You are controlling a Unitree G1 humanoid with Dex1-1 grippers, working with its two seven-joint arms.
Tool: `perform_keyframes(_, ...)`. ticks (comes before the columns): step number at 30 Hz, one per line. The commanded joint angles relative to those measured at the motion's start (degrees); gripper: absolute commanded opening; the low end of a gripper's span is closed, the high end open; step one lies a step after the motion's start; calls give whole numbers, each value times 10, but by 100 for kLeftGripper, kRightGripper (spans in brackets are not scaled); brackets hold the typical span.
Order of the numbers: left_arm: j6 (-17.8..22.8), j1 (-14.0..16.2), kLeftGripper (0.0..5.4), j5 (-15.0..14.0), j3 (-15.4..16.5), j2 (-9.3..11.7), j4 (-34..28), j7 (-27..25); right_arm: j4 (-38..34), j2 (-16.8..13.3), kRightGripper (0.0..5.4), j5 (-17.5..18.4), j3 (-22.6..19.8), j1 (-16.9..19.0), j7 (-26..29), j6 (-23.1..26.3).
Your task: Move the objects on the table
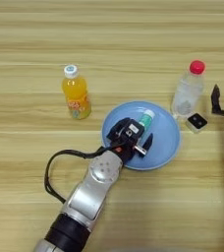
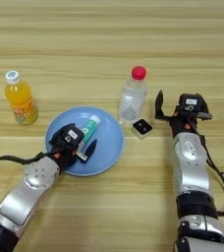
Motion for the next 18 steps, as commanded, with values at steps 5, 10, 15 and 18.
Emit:
perform_keyframes(5, 3, 5, 318, 3, 7, 3, 18, -1, 7, -3, 540, 1, 0, -10, 2, 8)
perform_keyframes(10, -5, 4, 275, -1, 12, 1, 21, -1, 8, -4, 540, 1, -1, -10, 2, 8)
perform_keyframes(15, -15, 3, 228, -6, 21, -2, 22, -1, 8, -4, 540, 1, -1, -10, 2, 7)
perform_keyframes(18, -21, 2, 204, -9, 27, -6, 25, -1, 11, -4, 540, 1, -1, -11, 2, 6)
